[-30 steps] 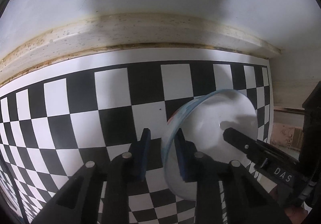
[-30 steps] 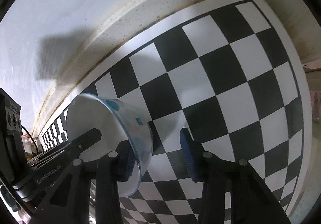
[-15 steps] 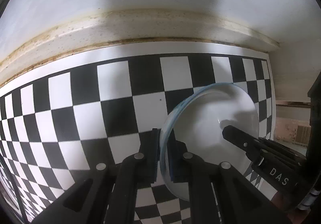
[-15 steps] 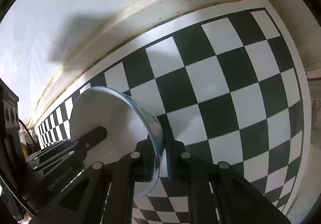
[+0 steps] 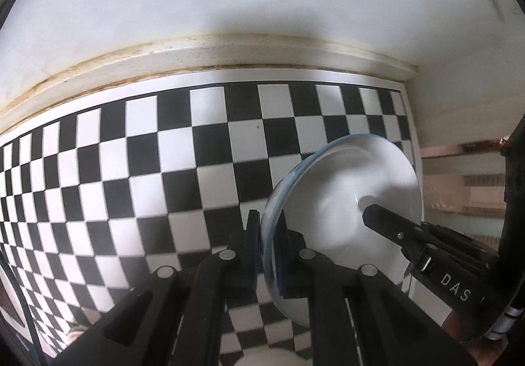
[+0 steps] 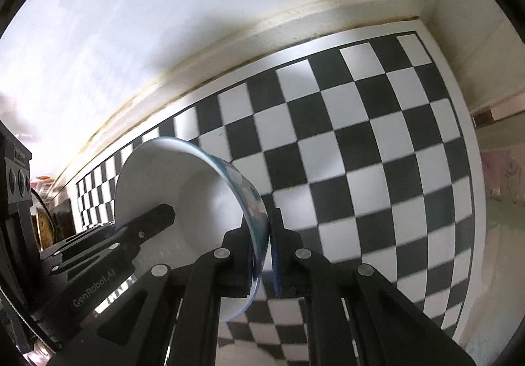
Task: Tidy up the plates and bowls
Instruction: 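Carry the three-bowl stack with both grippers beside the plate stack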
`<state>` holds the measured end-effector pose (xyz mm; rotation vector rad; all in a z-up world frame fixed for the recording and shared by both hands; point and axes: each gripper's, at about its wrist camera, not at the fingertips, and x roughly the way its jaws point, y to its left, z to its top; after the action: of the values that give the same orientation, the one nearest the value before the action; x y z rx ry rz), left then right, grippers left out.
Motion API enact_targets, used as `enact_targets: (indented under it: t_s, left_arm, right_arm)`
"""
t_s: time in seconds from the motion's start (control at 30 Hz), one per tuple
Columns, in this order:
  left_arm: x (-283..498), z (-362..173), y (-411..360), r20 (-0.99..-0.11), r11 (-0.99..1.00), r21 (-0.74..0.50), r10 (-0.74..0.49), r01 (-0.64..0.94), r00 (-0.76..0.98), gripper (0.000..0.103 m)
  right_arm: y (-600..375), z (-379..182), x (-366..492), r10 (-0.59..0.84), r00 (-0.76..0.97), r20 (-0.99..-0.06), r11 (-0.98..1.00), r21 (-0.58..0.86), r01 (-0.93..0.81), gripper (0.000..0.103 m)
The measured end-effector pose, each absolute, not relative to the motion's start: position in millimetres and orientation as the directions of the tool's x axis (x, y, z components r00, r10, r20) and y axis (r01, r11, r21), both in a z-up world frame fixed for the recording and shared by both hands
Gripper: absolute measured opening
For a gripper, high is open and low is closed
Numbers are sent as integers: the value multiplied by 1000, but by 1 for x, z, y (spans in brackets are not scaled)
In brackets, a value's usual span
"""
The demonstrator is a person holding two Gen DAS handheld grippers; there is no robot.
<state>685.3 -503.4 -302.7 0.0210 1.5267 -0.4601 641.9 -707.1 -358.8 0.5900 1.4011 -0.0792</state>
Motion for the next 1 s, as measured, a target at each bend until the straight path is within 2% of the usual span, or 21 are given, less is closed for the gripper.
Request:
enact_targets:
  t_s: [0.23, 0.53, 1.0]
  left_arm:
    - [646, -262, -475, -956, 897, -271, -293, 350, 8, 6]
    - [582, -238, -448, -953, 873, -266, -301, 408, 22, 6]
    - [497, -276, -417, -969, 854, -239, -237, 463, -62, 6]
  right_arm:
    - [-681, -321, 598, 280, 240, -930, 854, 355, 381, 10]
    - [-644, -289, 516, 244, 257, -935, 869, 328, 371, 10]
    - [-601, -331, 414, 279, 192, -941, 841, 335, 425, 10]
